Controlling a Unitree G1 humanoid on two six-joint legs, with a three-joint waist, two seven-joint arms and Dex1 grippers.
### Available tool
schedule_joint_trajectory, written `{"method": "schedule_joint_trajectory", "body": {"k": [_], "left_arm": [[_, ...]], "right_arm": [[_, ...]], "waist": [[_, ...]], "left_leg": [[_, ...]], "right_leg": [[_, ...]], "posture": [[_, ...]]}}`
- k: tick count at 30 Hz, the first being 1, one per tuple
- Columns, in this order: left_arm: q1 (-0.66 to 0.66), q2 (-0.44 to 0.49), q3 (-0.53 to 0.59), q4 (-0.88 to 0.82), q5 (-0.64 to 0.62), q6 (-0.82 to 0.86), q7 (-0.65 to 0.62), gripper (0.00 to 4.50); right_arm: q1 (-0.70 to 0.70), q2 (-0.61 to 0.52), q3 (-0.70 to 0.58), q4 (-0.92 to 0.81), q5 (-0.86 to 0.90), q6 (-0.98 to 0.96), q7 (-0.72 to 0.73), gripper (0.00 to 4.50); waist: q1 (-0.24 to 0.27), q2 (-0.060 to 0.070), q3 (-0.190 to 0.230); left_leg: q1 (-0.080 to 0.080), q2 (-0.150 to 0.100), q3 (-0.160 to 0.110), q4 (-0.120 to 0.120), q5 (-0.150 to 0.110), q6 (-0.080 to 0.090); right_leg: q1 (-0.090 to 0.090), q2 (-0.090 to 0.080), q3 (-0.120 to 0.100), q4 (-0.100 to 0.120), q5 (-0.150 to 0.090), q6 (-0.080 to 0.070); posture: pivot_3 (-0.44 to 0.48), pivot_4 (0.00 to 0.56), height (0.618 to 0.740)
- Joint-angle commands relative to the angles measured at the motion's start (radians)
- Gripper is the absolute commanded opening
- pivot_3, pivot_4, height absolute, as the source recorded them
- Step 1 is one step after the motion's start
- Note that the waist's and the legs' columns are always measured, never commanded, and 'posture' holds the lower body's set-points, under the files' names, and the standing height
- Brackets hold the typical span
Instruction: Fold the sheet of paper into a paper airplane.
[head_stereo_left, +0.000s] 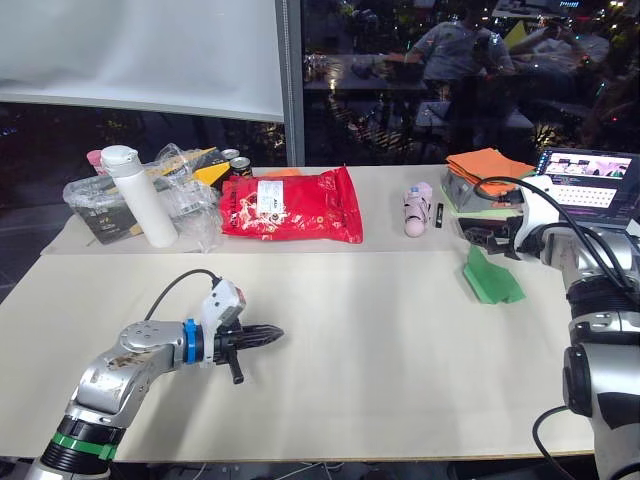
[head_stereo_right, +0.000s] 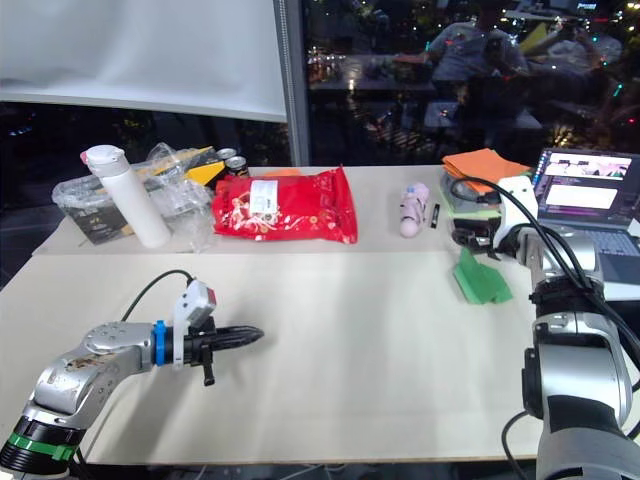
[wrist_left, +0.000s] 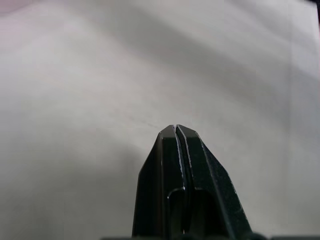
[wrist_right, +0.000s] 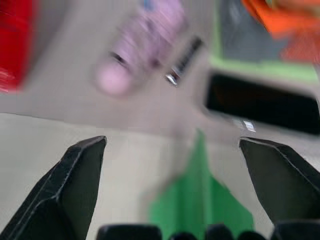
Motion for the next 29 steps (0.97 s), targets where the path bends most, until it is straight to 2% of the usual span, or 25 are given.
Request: {"method": "schedule_joint_trajectory", "body": {"k": [1,4,6,10,13,16,22,29], "left_arm": [[-0.006,-0.024,0.051,-0.043,-0.026,-0.017,0.041,0.0],[0.02,-0.031,0.058,-0.07,-0.026,-0.015,0.064,0.0],[0.029,-0.038,0.064,-0.076,-0.039,-0.004,0.08,0.0],[0.06,-0.038,0.057,-0.074,-0.015,-0.038,0.086,0.0],[0.115,-0.075,0.068,-0.048,0.035,-0.126,0.131,0.0],[0.176,-0.107,0.078,-0.012,0.078,-0.208,0.157,0.0],[0.263,-0.16,0.078,0.022,0.14,-0.326,0.218,0.0],[0.28,-0.215,0.07,0.042,0.173,-0.381,0.265,0.0]], "right_arm": [[0.116,-0.025,-0.013,-0.364,0.098,0.008,0.123,4.49],[0.282,0.022,-0.055,-0.638,0.216,0.031,0.162,4.49],[0.396,0.073,-0.062,-0.803,0.272,0.049,0.136,4.49],[0.628,0.105,0.071,-0.997,0.196,-0.051,0.108,4.49],[0.766,0.182,0.113,-1.002,0.146,-0.186,0.062,4.49],[0.837,0.211,0.143,-0.946,0.085,-0.309,0.056,4.49],[0.892,0.281,0.147,-0.823,0.03,-0.484,0.022,4.49],[0.897,0.329,0.167,-0.785,0.005,-0.534,0.008,4.49]], "waist": [[0.0,0.0,0.0],[0.002,-0.001,-0.001],[0.002,-0.001,-0.001],[0.003,-0.002,-0.001],[0.002,-0.003,-0.002],[0.0,-0.003,-0.002],[0.002,-0.005,-0.002],[0.006,-0.005,-0.002]], "left_leg": [[0.0,0.0,0.0,0.0,0.0,0.0],[0.0,0.0,-0.001,0.0,0.0,0.0],[0.001,0.0,-0.001,0.0,0.0,0.0],[0.001,0.0,-0.001,0.002,0.0,0.0],[0.001,0.0,-0.001,0.002,0.0,0.0],[0.001,0.0,0.0,0.002,0.0,0.0],[0.002,0.001,0.0,0.001,0.0,0.0],[0.002,0.0,0.0,0.001,0.0,0.0]], "right_leg": [[0.001,0.0,0.0,0.001,-0.001,0.001],[0.001,0.0,-0.001,0.0,-0.001,0.002],[0.002,0.0,-0.001,0.001,-0.001,0.002],[0.001,0.0,0.0,0.002,-0.001,0.002],[0.001,0.0,0.0,0.001,-0.001,0.002],[0.001,0.0,0.0,0.001,-0.001,0.002],[0.001,0.0,0.0,0.001,-0.002,0.0],[0.001,0.0,0.0,0.001,-0.001,0.0]], "posture": [[0.0,0.15,0.725],[0.0,0.15,0.725],[0.0,0.15,0.725],[0.0,0.15,0.725],[0.0,0.15,0.725],[0.0,0.15,0.725],[0.0,0.15,0.725],[0.0,0.15,0.725]]}}
